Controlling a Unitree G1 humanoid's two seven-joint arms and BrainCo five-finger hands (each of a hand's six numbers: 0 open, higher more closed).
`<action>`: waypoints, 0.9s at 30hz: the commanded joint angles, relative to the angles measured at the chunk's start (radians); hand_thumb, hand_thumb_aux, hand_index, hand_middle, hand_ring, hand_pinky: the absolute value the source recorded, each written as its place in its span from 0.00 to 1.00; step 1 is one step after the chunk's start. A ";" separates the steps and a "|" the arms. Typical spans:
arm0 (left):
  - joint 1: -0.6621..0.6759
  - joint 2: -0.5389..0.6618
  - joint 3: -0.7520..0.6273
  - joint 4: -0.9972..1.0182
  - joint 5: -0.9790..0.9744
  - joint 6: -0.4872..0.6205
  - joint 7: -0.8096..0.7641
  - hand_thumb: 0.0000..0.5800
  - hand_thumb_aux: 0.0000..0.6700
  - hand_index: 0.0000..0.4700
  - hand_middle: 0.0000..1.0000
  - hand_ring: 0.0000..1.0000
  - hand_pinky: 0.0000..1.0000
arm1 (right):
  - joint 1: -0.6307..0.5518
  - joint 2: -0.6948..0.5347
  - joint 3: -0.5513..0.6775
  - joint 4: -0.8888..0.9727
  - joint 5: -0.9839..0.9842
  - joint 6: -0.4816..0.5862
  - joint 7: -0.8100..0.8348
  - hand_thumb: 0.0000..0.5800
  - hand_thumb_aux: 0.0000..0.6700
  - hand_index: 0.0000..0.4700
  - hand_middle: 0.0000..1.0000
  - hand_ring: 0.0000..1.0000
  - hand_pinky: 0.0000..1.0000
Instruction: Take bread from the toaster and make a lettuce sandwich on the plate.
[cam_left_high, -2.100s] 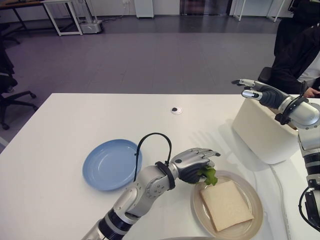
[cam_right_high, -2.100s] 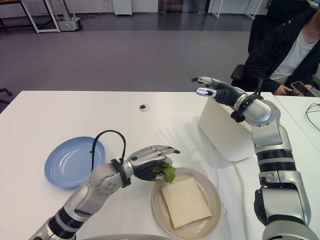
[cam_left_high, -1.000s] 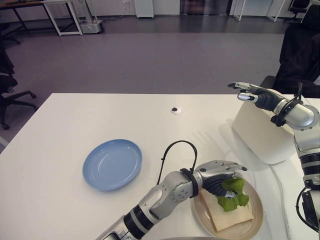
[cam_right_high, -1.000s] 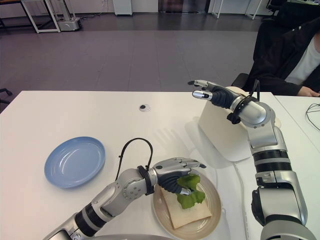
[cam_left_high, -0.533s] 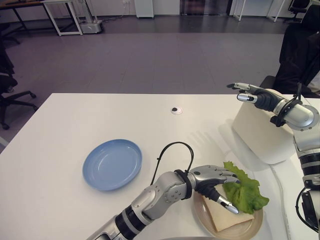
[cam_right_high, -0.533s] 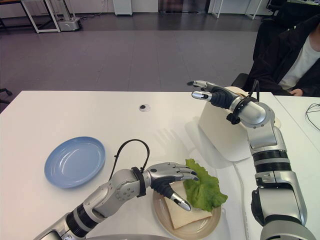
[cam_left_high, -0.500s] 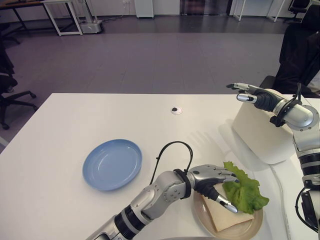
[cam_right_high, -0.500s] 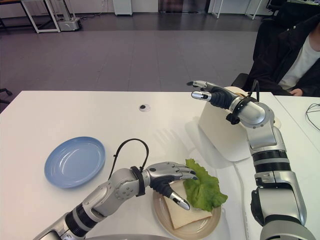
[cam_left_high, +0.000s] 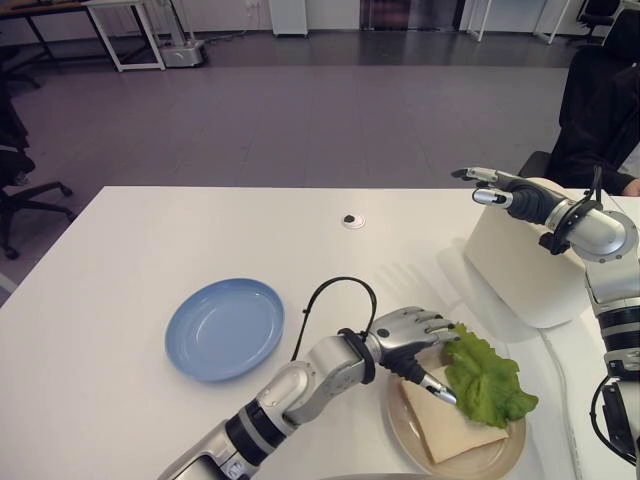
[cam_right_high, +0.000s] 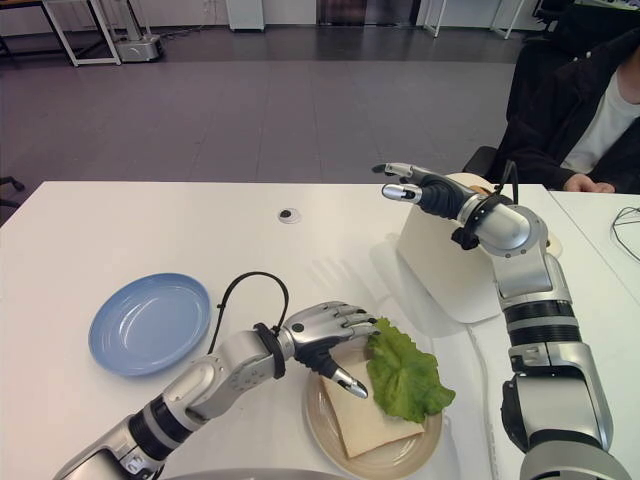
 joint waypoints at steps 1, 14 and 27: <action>-0.074 -0.006 -0.037 0.048 0.096 -0.084 0.128 0.00 0.00 0.00 0.00 0.00 0.00 | 0.007 0.006 0.006 0.001 0.000 0.002 0.012 0.00 0.00 0.00 0.00 0.00 0.00; -0.197 -0.086 -0.124 0.272 0.202 -0.196 0.342 0.40 0.23 0.23 0.00 0.00 0.00 | 0.028 0.009 0.003 -0.023 0.002 0.010 0.013 0.00 0.00 0.00 0.00 0.00 0.00; -0.193 -0.105 -0.135 0.351 0.150 -0.239 0.325 0.48 0.28 0.28 0.00 0.00 0.00 | 0.036 0.011 0.002 -0.035 0.004 0.014 0.012 0.00 0.00 0.00 0.00 0.00 0.00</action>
